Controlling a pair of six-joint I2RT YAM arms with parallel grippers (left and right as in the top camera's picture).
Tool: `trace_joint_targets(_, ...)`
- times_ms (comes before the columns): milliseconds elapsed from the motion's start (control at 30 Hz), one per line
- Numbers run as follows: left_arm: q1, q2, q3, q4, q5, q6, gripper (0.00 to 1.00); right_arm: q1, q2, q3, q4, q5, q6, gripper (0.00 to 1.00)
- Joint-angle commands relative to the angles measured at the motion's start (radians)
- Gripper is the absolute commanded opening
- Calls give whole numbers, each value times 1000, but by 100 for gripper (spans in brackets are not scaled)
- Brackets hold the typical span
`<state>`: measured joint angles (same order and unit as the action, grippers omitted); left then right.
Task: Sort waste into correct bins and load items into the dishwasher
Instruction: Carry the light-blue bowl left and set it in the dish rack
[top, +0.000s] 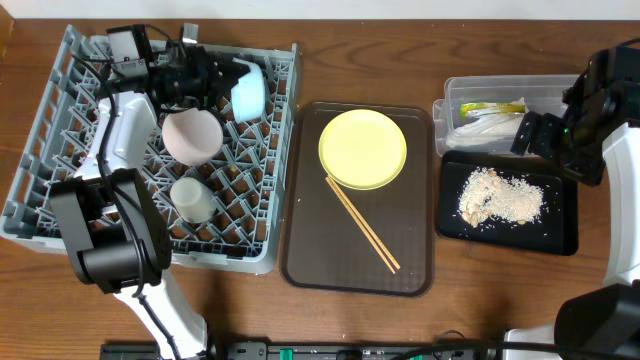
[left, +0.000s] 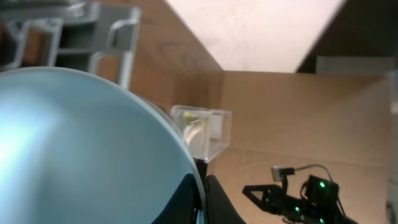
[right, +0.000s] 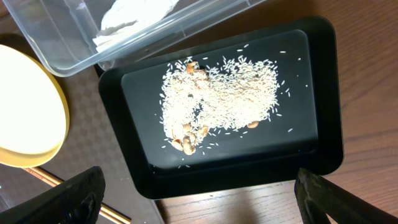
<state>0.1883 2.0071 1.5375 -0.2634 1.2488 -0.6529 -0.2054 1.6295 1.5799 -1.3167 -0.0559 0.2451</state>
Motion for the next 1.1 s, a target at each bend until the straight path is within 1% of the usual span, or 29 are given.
trace_joint_targets(0, -2, 18, 9, 47, 80, -65, 8, 4, -18, 9, -1, -2, 9, 95)
trace_joint_targets(67, -2, 18, 9, 46, 79, -82, 7, 4, -18, 9, -1, -2, 9, 95)
trace_joint_targets(333, 8, 19, 4, 41, 37, -72, 8, 4, -18, 9, -1, -1, 8, 95)
trace_joint_targets(467, 25, 19, -4, 3, -26, -16, 8, 4, -18, 10, -3, -1, 8, 95)
trace_joint_targets(667, 73, 19, -10, -134, -179, 136, 8, 4, -18, 10, -6, -1, 8, 95)
trace_joint_targets(733, 93, 19, -10, -152, -192, 160, 9, 4, -18, 9, -5, -1, 8, 95)
trace_joint_targets(767, 103, 19, -10, -152, -192, 163, 13, 4, -18, 10, -5, -1, 8, 95)
trace_joint_targets(800, 117, 18, -10, -151, -192, 163, 21, 4, -18, 10, -5, -1, 8, 95)
trace_joint_targets(833, 126, 18, -9, -151, -192, 163, 25, 4, -18, 10, -5, -1, 8, 95)
trace_joint_targets(933, 155, 18, -9, -151, -192, 163, 39, 4, -18, 9, -5, -1, 8, 95)
trace_joint_targets(1000, 171, 16, -8, -148, -191, 163, 46, 4, -18, 9, -5, -1, 8, 96)
trace_joint_targets(1033, 182, 8, -8, -146, -191, 167, 50, 4, -18, 10, -5, -1, 8, 95)
trace_joint_targets(1067, 187, -18, -8, -147, -192, 203, 54, 4, -18, 9, -8, -1, 8, 95)
